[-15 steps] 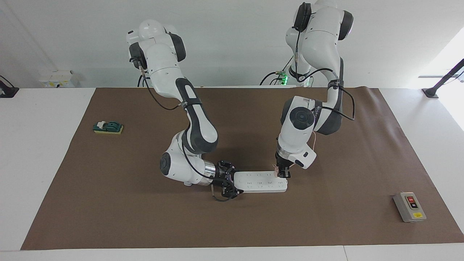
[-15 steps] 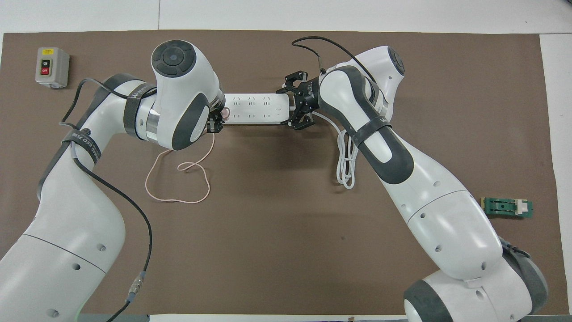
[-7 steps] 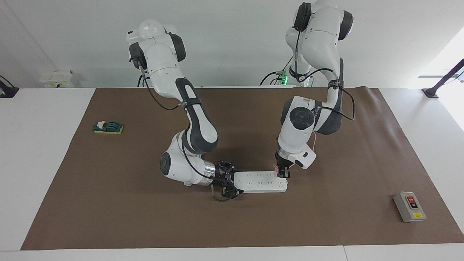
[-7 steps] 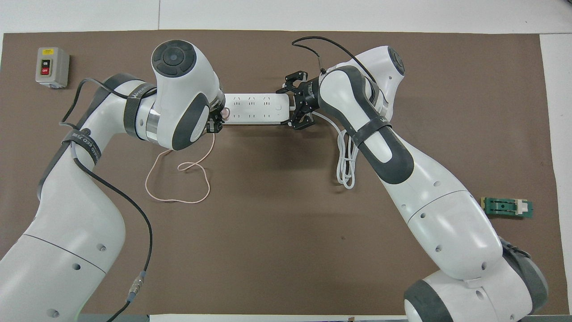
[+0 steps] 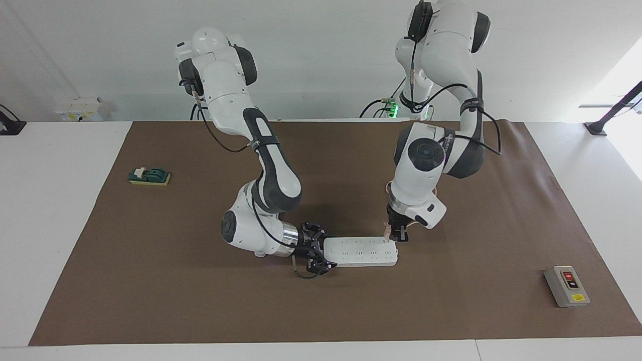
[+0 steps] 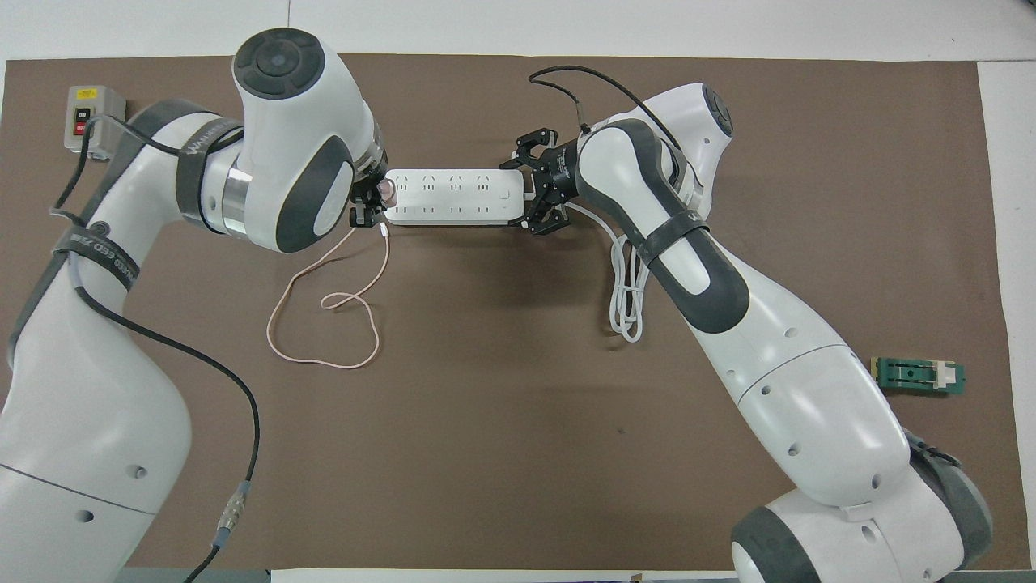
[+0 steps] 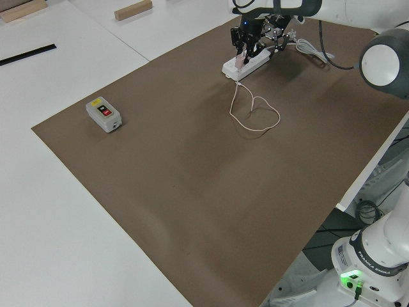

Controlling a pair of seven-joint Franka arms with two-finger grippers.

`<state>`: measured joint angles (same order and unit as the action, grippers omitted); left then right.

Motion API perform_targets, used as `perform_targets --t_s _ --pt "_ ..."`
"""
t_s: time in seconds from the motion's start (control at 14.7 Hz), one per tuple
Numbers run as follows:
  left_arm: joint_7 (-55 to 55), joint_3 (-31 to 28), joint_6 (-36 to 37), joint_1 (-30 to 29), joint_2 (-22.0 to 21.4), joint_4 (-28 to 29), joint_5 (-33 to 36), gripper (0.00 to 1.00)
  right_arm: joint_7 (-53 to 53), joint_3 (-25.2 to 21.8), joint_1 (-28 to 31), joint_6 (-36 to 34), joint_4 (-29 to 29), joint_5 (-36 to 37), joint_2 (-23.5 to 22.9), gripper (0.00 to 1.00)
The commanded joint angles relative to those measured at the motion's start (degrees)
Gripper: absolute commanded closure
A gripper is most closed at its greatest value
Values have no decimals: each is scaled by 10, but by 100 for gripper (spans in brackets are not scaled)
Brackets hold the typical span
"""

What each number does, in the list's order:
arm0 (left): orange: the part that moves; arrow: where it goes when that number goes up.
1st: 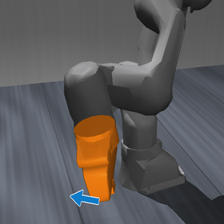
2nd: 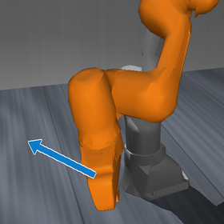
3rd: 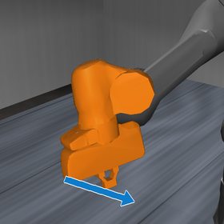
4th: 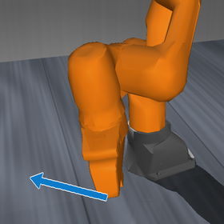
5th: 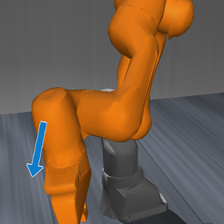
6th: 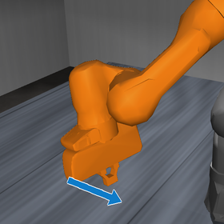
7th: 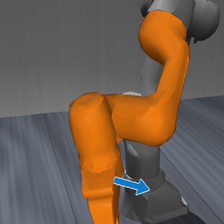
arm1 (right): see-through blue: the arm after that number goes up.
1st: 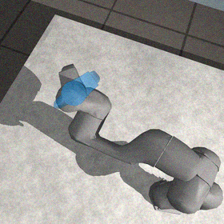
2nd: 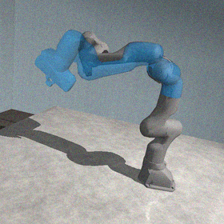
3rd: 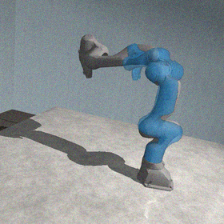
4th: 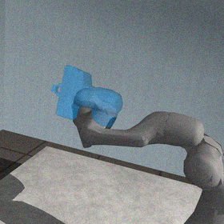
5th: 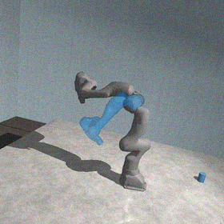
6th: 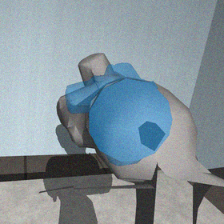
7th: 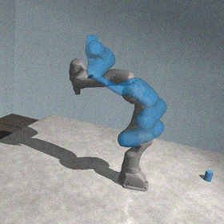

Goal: Unplug charger and place it aside
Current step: 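Pull the pink charger out of the strip with the left gripper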

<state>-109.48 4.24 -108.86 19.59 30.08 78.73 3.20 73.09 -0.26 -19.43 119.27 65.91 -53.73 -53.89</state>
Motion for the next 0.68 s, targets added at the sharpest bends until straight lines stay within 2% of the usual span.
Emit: perform_targets --t_s 0.0,0.14,0.2,0.27,0.41,0.48,0.54,0.61 --pt "12 -1 21 -4 -2 -8 4 100 12 0 -4 14 -18 13 -13 47" --pt "21 -1 21 -4 -2 -7 4 100 12 0 -12 14 -18 12 -13 46" --pt "49 -1 22 -5 -5 -2 3 100 13 0 -13 15 -18 12 -13 43" --pt "97 -2 27 -6 -10 7 2 100 15 0 -13 15 -18 11 -13 33" --pt "192 -3 35 -20 -29 37 1 100 15 0 -13 14 -18 11 -11 29" --pt "242 -3 35 -25 -48 67 1 100 16 0 -13 14 -18 12 -10 18" --pt "300 -3 34 -40 -67 96 1 100 16 0 -13 14 -18 13 -8 0" --pt "349 -3 35 -48 -79 114 1 100 16 -1 -13 14 -18 13 -6 0"
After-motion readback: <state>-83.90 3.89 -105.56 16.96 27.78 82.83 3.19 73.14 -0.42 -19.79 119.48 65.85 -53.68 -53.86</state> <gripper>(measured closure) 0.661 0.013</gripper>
